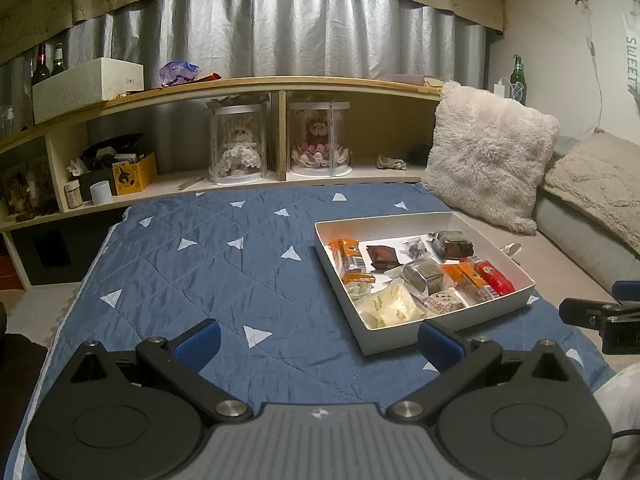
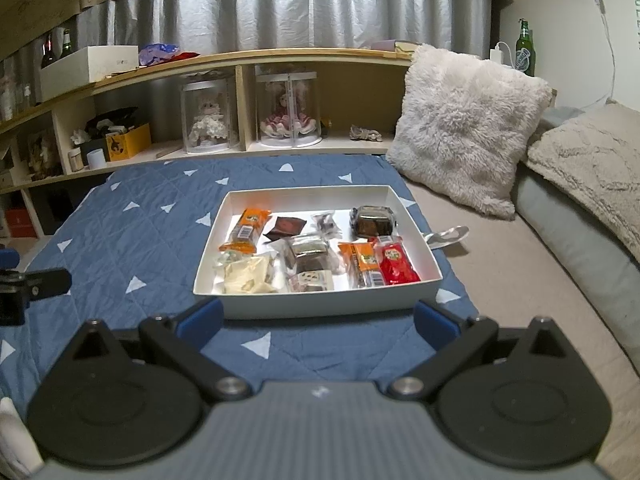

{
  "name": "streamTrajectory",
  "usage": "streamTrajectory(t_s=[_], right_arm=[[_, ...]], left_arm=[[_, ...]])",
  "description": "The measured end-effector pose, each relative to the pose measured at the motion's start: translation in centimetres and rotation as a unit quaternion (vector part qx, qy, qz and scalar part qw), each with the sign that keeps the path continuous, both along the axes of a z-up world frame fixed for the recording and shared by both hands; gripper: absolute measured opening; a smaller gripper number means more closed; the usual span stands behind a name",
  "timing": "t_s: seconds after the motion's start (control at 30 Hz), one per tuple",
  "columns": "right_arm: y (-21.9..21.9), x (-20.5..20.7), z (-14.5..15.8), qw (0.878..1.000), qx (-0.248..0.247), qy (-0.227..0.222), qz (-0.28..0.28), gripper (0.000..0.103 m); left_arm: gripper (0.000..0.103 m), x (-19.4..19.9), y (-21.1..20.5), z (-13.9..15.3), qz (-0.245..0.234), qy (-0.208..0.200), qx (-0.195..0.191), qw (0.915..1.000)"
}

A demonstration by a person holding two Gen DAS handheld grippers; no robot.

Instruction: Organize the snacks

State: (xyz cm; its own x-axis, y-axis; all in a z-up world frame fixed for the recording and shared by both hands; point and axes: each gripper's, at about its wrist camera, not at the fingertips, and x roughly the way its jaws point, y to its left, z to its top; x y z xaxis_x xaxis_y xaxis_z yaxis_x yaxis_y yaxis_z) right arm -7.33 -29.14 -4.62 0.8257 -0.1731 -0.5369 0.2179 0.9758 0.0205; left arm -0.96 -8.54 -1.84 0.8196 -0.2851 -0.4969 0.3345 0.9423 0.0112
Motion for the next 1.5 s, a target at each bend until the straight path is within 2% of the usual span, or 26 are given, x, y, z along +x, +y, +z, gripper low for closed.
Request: streamTrajectory(t_s=[1.5], right_arm=[[0.08,-0.19,-0.18,1.0,0.002,0.001,-0.002,0.102]], left_arm=[[0.103,-0.38,0.09,0.05,0.002,-0.001,0.002,1.0]])
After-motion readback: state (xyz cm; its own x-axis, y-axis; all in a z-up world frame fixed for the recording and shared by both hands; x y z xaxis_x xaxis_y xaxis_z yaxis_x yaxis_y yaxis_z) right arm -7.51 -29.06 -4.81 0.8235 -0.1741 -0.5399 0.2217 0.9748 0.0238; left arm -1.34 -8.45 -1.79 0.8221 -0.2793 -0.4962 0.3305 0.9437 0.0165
